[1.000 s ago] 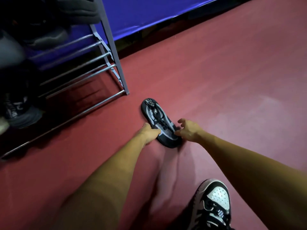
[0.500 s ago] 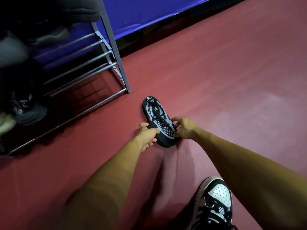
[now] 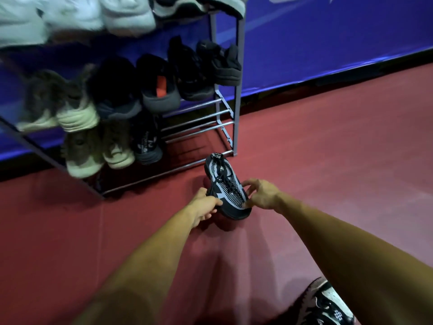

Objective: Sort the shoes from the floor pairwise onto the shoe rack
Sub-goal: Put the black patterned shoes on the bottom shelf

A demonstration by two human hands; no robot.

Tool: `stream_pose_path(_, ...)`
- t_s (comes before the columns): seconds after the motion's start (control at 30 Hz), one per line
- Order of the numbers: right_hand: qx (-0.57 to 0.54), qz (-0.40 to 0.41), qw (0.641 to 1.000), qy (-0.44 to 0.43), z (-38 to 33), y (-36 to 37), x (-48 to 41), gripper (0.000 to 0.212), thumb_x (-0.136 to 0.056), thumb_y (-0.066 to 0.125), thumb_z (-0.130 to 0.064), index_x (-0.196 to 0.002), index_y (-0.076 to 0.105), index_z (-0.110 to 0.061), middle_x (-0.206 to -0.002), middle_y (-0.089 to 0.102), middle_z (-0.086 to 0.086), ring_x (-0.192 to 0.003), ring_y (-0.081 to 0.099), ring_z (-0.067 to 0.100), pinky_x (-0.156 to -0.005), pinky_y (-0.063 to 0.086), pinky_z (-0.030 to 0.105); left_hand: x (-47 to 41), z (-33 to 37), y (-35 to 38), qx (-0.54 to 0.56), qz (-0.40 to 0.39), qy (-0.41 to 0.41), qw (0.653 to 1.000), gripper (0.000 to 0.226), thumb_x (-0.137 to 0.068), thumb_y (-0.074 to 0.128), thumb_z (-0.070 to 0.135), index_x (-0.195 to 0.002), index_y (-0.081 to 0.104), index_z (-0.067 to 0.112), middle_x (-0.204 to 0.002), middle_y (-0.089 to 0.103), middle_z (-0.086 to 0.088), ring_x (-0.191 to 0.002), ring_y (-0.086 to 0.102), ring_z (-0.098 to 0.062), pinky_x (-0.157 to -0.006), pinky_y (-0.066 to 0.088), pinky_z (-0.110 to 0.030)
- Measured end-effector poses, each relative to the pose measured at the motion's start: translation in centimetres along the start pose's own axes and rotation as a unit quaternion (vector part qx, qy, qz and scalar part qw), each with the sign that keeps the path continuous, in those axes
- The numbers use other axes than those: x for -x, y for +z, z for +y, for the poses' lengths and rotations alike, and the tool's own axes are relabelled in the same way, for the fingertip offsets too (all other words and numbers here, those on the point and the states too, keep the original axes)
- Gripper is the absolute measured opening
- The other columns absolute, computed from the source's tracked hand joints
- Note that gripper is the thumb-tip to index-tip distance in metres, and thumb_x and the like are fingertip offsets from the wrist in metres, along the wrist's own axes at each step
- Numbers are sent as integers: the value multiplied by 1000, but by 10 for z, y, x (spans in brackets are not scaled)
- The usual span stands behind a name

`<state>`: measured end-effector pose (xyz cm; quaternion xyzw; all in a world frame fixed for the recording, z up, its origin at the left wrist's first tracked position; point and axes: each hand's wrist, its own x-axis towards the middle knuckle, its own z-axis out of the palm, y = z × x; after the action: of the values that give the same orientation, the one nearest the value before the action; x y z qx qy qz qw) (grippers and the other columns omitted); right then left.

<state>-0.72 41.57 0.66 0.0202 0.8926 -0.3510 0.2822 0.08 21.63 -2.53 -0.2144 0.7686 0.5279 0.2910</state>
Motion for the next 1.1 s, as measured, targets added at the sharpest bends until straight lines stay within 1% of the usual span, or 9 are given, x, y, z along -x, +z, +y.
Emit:
stream_pose_path(0.2, 20, 10, 999, -30, -67, -4, 14, 62, -73, 85, -10, -128, 59, -18, -94, 66, -1, -79, 64, 13, -61, 48, 15, 41, 10, -58, 34, 21, 45, 998, 31, -84, 68, 20, -109, 52, 30, -92, 72, 3, -68, 61, -10, -51, 36, -20)
stream_pose_path(0.43, -4, 52, 998, -46, -127, -8, 8, 75, -70, 87, -8, -137, 55, -9, -119, 68, 4, -106, 66, 21, -95, 54, 32, 53, 39, -102, 75, 62, 106, 990, 32, -87, 64, 20, -115, 54, 31, -87, 70, -2, -56, 54, -10, -43, 30, -21)
stream_pose_path(0.6, -40, 84, 994, -61, -148, 2, -18, 55, -70, 82, -4, -121, 69, -16, -95, 73, -2, -92, 70, 19, -89, 57, 34, 38, 54, -125, 118, 102, 129, 979, 48, -89, 66, 15, -131, 51, 31, -96, 71, -2, -65, 54, -14, -44, 35, -23)
stream_pose_path(0.63, -50, 83, 993, -65, -149, 4, -23, 52, -70, 81, -4, -119, 71, -17, -95, 75, -1, -92, 70, 19, -90, 57, 36, 36, 55, -129, 134, 110, 138, 975, 52, -89, 67, 13, -135, 50, 30, -103, 71, -1, -71, 58, -13, -48, 42, -25)
stream_pose_path(0.7, -80, 70, 992, -71, -150, 5, -33, 48, -72, 80, -2, -118, 72, -14, -94, 76, 0, -88, 70, 16, -87, 58, 33, 26, 55, -132, 158, 133, 149, 967, 58, -89, 68, 9, -141, 46, 25, -118, 67, -4, -92, 64, -13, -76, 55, -32)
stream_pose_path(0.77, -102, 59, 990, -75, -151, 3, -43, 46, -76, 77, 2, -120, 69, -11, -96, 75, 1, -81, 68, 12, -75, 56, 22, 14, 55, -133, 162, 158, 149, 963, 65, -88, 71, 13, -144, 41, 23, -124, 64, -8, -110, 62, -22, -99, 50, -36)
stream_pose_path(0.9, -136, 53, 985, -88, -152, -4, -63, 51, -80, 71, 8, -126, 64, -14, -106, 72, 5, -84, 68, 11, -67, 53, 14, -2, 59, -133, 175, 152, 143, 962, 67, -89, 70, 13, -145, 33, 19, -108, 60, -1, -102, 58, -19, -100, 47, -36)
stream_pose_path(1.03, -159, 74, 980, -100, -152, -11, -81, 48, -82, 69, 7, -122, 65, -18, -86, 70, -6, -65, 65, -3, -59, 47, 7, -16, 65, -132, 197, 128, 158, 959, 84, -80, 77, 9, -141, 22, 27, -130, 57, 1, -115, 57, -18, -105, 45, -41)
stream_pose_path(1.1, -167, 80, 977, -104, -153, -11, -87, 48, -82, 70, 4, -124, 64, -18, -93, 71, -7, -77, 67, 0, -69, 48, 9, -20, 68, -133, 194, 129, 164, 959, 82, -79, 78, 7, -140, 25, 22, -129, 50, 3, -116, 53, -16, -101, 43, -32)
